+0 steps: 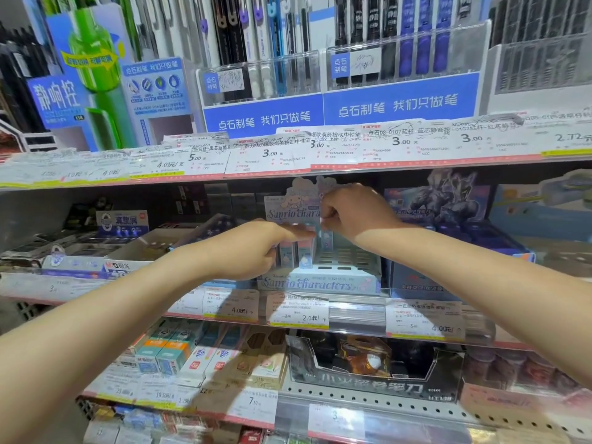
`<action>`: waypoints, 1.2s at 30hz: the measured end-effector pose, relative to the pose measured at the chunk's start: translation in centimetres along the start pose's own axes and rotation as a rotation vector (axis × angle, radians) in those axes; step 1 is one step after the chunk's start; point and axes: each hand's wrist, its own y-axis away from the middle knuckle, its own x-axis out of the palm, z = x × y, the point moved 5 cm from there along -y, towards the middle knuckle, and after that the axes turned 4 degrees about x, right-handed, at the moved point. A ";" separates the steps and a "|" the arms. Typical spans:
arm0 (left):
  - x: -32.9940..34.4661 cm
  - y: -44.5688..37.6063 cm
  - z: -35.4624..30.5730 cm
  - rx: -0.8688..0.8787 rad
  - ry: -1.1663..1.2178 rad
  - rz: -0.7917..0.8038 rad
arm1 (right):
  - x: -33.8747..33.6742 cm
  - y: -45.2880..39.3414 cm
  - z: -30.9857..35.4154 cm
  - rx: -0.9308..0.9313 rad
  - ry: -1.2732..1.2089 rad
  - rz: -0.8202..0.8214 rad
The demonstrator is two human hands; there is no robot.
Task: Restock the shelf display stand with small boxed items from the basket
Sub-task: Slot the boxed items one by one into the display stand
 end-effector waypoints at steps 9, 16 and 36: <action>-0.2 0.1 -0.2 0.064 -0.010 -0.053 | 0.3 0.2 -0.4 0.057 -0.051 0.147; -1.5 1.6 -1.1 -0.009 0.257 -0.482 | -1.3 1.6 0.5 0.079 -0.327 0.055; -1.7 2.1 -0.8 -0.053 1.529 -0.673 | 0.2 5.0 4.2 0.400 -1.487 0.500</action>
